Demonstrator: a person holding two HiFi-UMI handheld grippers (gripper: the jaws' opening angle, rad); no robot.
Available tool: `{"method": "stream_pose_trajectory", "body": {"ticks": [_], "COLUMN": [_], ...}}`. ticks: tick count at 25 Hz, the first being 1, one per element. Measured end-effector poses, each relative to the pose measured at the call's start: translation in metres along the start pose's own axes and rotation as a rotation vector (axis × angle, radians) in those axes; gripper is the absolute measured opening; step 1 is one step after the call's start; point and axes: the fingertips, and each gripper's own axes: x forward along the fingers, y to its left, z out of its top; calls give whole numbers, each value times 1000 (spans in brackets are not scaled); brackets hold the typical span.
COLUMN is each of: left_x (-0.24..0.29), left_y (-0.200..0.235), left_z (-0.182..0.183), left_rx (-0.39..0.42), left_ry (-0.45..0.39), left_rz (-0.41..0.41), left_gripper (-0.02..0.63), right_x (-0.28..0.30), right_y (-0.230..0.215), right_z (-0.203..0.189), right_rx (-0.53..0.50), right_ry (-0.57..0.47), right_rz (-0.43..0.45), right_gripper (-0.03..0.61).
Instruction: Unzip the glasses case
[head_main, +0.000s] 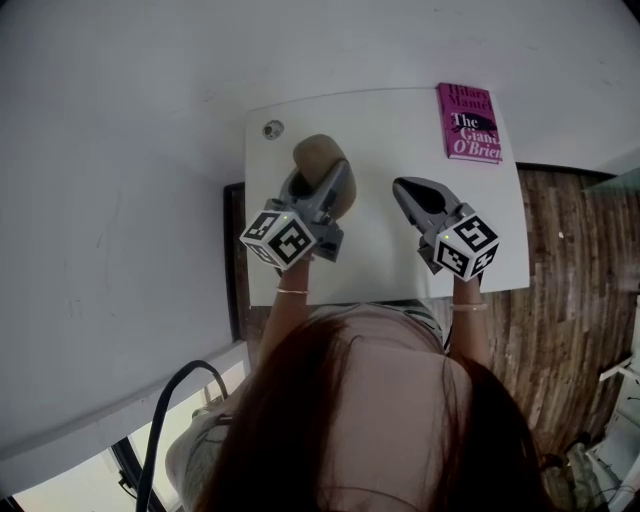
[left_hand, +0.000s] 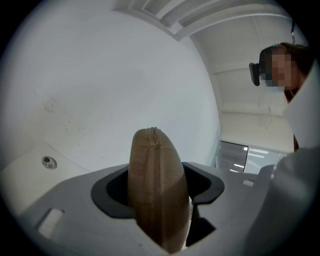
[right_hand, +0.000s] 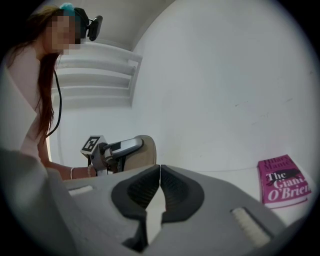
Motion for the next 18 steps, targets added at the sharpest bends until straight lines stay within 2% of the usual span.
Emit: {"method": "stream_pose_trajectory", "body": {"ticks": [4, 9, 18], "left_x": [-1, -2, 3], "left_y": [-4, -6, -12], "left_z": [-5, -7, -4], "left_rx": [57, 91, 210], "left_ry": [28, 40, 49], "left_rz": [9, 10, 13], "left_gripper": [293, 293, 293], "right_x": [-3, -3, -5], "right_y": [-1, 0, -4], "right_z": [-1, -1, 9], "right_rx": [1, -11, -47], "right_ry": [4, 15, 3], "right_rz": [-11, -15, -32], "right_gripper": [3, 4, 3]}}
